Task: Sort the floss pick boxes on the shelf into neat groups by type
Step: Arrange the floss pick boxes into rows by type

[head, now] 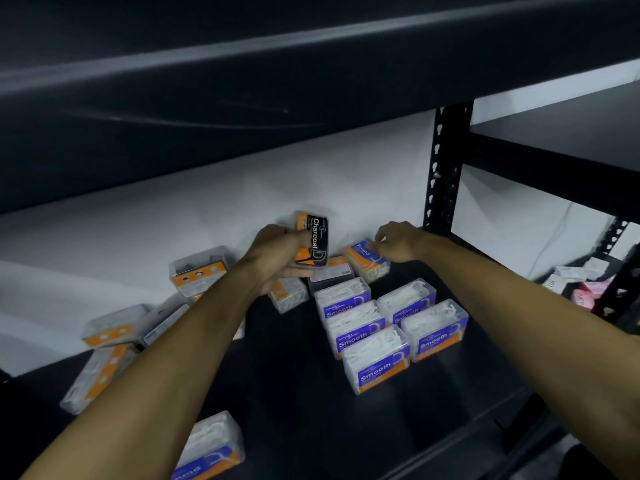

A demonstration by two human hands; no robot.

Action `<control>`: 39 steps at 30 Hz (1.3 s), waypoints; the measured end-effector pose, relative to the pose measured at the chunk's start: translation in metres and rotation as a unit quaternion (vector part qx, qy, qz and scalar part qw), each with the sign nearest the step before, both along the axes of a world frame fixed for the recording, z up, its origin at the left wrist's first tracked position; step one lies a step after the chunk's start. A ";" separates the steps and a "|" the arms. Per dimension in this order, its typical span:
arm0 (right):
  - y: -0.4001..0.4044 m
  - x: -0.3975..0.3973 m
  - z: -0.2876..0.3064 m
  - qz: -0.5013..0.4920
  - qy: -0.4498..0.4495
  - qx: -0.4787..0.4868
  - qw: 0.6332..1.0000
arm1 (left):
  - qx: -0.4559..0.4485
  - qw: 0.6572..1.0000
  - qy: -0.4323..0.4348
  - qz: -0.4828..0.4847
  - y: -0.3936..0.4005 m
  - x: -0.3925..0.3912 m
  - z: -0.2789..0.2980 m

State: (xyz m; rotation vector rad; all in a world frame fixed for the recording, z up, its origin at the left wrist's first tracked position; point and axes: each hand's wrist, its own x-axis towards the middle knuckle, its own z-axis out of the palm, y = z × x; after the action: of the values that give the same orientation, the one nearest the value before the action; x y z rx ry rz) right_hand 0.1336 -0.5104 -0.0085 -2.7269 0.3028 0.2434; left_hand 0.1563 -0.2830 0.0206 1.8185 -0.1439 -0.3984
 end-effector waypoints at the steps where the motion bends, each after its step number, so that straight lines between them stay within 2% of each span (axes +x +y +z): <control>1: 0.002 0.005 -0.001 0.000 0.009 0.003 1.000 | -0.006 1.000 -0.002 -0.002 0.005 -0.003 0.003; 9: 0.006 0.024 -0.011 -0.019 0.073 0.056 0.996 | 0.023 0.999 -0.005 0.048 0.034 -0.013 0.011; 17: 0.011 0.027 -0.010 -0.023 0.086 0.042 0.995 | -0.025 0.999 0.025 0.041 0.045 -0.024 0.014; 22: 0.010 0.025 -0.012 -0.047 0.081 0.086 0.992 | -0.047 0.997 0.011 0.061 0.050 -0.029 0.012; 28: 0.005 0.013 -0.003 -0.085 0.005 0.051 0.995 | 0.050 0.996 -0.005 0.080 0.071 -0.032 0.013; 32: 0.009 -0.001 0.014 -0.083 -0.049 0.087 0.992 | 0.024 0.998 0.002 0.061 0.089 -0.038 0.017; 35: 0.027 -0.012 0.021 -0.028 -0.078 0.139 0.987 | -0.004 0.999 -0.003 0.043 0.103 -0.043 0.017; 39: 0.069 -0.026 0.026 0.050 -0.111 0.198 0.973 | -0.028 0.997 -0.004 0.069 0.125 -0.049 0.015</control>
State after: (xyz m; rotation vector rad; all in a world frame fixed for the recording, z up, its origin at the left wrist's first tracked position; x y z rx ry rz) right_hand 0.1075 -0.4412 0.0171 -2.3462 0.0460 0.0180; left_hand 0.1073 -0.1577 0.0359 1.7628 -0.0346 -0.2858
